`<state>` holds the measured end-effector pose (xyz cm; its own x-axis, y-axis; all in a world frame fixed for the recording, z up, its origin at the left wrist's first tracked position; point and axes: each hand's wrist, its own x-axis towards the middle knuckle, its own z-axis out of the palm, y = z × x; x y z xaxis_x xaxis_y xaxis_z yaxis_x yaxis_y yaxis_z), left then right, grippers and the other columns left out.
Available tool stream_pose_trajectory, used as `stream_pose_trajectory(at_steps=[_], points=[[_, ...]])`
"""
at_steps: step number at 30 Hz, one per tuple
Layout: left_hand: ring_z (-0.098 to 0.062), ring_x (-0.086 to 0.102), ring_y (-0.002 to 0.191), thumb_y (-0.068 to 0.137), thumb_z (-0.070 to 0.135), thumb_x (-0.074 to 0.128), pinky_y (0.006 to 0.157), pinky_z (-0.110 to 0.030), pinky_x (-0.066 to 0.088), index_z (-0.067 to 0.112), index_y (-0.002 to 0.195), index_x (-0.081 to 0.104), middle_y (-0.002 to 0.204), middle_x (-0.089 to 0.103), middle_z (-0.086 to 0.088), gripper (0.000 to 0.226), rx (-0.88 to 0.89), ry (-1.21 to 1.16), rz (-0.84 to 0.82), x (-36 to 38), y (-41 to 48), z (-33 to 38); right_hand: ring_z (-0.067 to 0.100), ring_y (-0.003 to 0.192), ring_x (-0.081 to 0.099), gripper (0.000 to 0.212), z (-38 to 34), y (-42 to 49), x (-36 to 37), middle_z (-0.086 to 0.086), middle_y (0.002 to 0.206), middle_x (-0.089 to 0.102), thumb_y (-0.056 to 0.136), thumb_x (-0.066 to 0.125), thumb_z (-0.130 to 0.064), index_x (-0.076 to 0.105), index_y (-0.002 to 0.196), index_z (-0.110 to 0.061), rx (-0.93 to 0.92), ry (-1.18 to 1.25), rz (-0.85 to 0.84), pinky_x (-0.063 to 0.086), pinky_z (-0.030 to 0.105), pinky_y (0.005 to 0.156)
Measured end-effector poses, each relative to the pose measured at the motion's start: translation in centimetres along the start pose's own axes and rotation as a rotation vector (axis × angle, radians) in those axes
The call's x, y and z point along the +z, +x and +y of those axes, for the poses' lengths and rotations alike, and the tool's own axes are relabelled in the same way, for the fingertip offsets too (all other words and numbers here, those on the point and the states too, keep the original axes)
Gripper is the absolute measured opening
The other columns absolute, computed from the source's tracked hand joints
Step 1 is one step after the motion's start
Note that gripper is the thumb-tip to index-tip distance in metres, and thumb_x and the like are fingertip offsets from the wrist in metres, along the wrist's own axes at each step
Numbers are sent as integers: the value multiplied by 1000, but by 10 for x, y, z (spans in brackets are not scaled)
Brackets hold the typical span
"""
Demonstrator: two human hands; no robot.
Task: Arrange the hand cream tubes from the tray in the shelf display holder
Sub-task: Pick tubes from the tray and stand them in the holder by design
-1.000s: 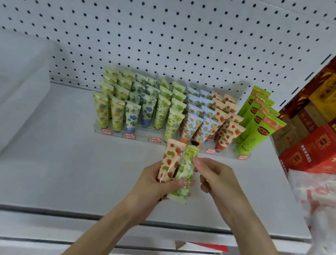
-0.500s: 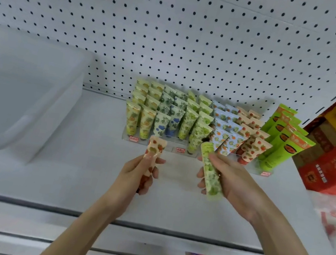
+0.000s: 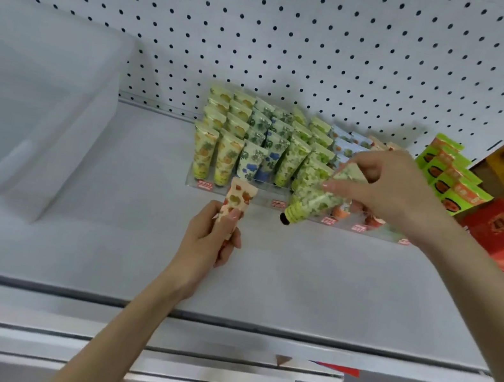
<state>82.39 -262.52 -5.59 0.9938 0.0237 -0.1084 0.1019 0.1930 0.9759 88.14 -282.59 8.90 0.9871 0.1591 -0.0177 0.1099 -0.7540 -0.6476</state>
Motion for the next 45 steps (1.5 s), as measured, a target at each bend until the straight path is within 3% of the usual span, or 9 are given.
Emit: stream_pose_trajectory(at_steps=[2,3,8,13,17,21,26,33,45], points=[[-11,33,44,100,22,43,41,-20,27,-7,101,45,58,55,2,29,8,36,-14,1,0,-1,6,46,63,24,-7,8,3,5,51,64,77,77,-20,62,70,-4,-16,-14,-41,44,16,45],[-11,33,44,100,21,44,41,-20,27,-8,101,44,57,55,3,29,8,43,-14,2,0,-1,7,52,67,17,-10,11,5,-3,54,67,78,75,-19,63,72,-8,-25,-4,-68,49,16,49],[-9,35,43,100,20,44,41,-18,29,-6,98,44,57,55,4,26,8,69,-1,1,1,-2,9,63,69,8,-14,26,12,2,72,70,85,68,-17,65,79,-12,-130,-125,-62,58,22,68],[-9,34,43,101,19,44,42,-18,29,5,93,45,56,54,5,17,8,78,18,3,2,-3,-2,64,46,12,-12,37,16,-15,76,51,81,72,-30,69,81,-19,-205,-209,143,31,6,57],[-9,34,43,101,19,43,41,-18,28,5,94,45,56,54,4,16,5,65,23,3,2,-4,0,65,40,21,-3,44,27,-7,78,42,82,72,-28,72,92,-10,-205,-253,206,31,1,57],[-9,34,43,101,19,43,42,-18,29,3,96,45,56,54,4,17,3,68,20,3,2,-4,14,82,45,24,4,48,33,5,94,45,81,72,-28,71,97,-10,-182,-276,203,28,21,63],[-9,34,44,101,21,43,42,-19,29,-1,100,46,57,54,4,22,1,76,24,3,3,-3,17,91,44,19,9,52,38,4,91,45,81,72,-28,72,93,-12,-192,-279,188,32,25,75],[-10,33,42,101,19,43,41,-19,27,-5,99,45,56,54,2,24,13,73,35,4,2,-4,14,89,36,21,18,59,45,1,89,39,83,69,-31,73,95,-14,-190,-363,183,23,21,71],[-9,33,43,101,22,43,41,-19,27,-3,99,46,57,54,2,25,6,81,30,4,3,-3,14,91,38,20,14,57,39,1,92,39,79,74,-30,70,94,-17,-258,-357,208,28,25,75]])
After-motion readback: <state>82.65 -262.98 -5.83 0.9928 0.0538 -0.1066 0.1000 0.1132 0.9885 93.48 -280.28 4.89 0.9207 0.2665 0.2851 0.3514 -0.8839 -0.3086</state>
